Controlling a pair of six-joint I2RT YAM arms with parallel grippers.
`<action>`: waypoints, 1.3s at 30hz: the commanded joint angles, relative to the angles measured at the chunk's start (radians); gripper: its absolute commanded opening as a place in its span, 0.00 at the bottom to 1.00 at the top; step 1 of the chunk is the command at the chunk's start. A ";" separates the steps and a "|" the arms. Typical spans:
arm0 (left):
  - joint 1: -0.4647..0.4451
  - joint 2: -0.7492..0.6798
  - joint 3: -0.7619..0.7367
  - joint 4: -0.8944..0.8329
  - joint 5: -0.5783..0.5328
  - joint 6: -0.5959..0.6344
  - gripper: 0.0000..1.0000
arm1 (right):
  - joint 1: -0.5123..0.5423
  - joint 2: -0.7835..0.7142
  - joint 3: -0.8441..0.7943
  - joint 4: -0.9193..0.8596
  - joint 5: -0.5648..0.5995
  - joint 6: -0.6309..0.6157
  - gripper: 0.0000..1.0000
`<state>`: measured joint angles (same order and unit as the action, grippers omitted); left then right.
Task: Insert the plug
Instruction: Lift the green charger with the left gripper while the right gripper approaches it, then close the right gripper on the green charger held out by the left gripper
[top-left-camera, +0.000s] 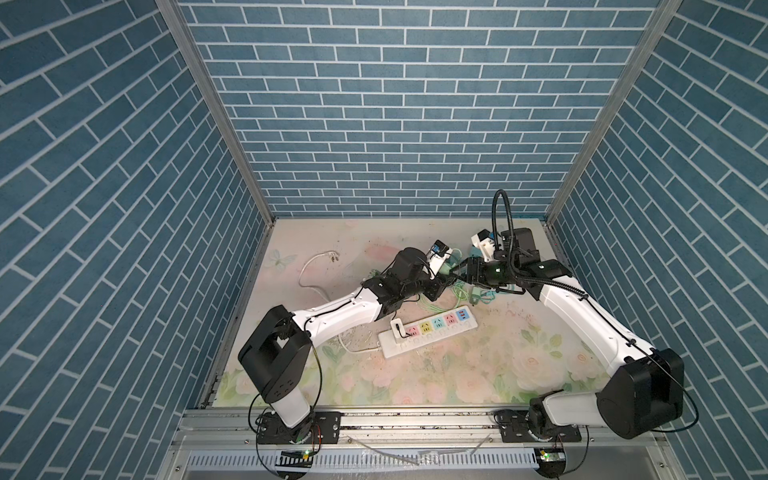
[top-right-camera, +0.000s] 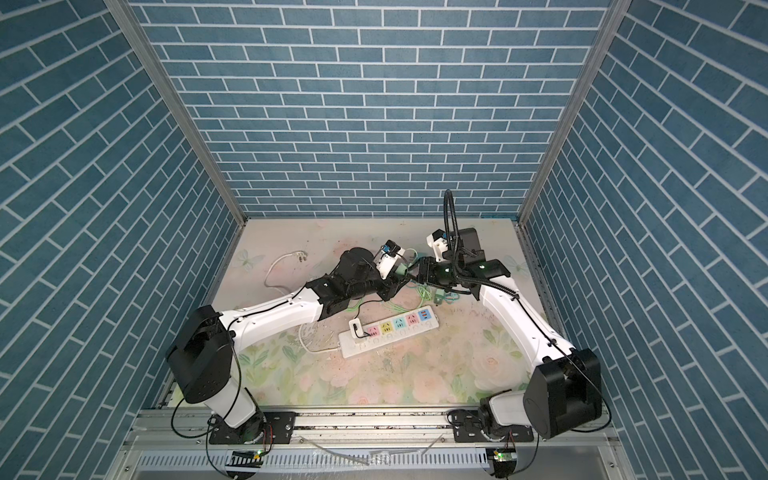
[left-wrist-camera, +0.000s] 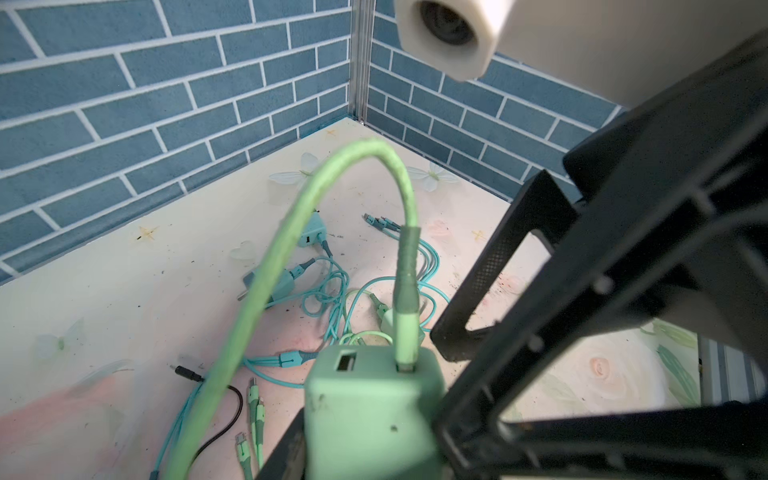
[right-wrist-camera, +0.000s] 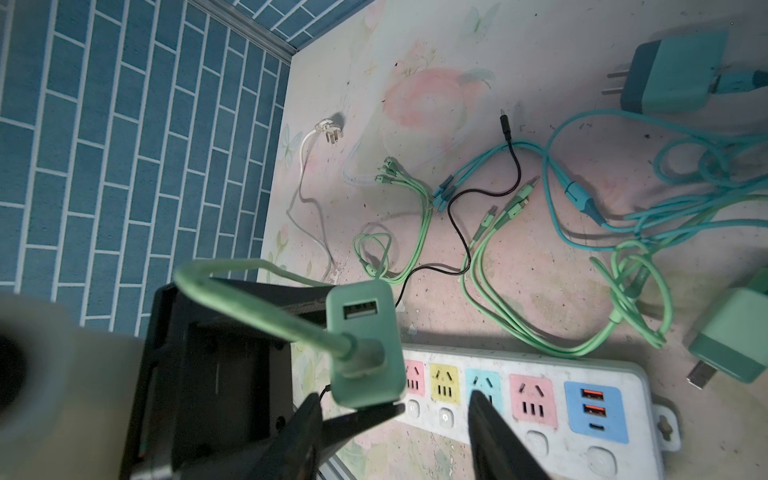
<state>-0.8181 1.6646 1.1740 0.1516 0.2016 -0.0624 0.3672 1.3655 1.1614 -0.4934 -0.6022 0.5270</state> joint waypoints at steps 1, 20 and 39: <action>-0.012 -0.032 -0.004 0.029 -0.005 0.024 0.37 | -0.003 0.006 0.052 0.009 -0.024 0.013 0.56; -0.036 0.004 0.033 -0.020 0.040 0.049 0.37 | -0.003 0.047 0.056 0.050 -0.080 0.005 0.48; -0.039 0.005 0.049 -0.044 0.021 0.067 0.36 | -0.002 0.035 0.012 0.054 -0.093 0.008 0.34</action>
<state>-0.8505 1.6653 1.1965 0.1207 0.2249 -0.0105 0.3672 1.4101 1.1683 -0.4541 -0.6777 0.5377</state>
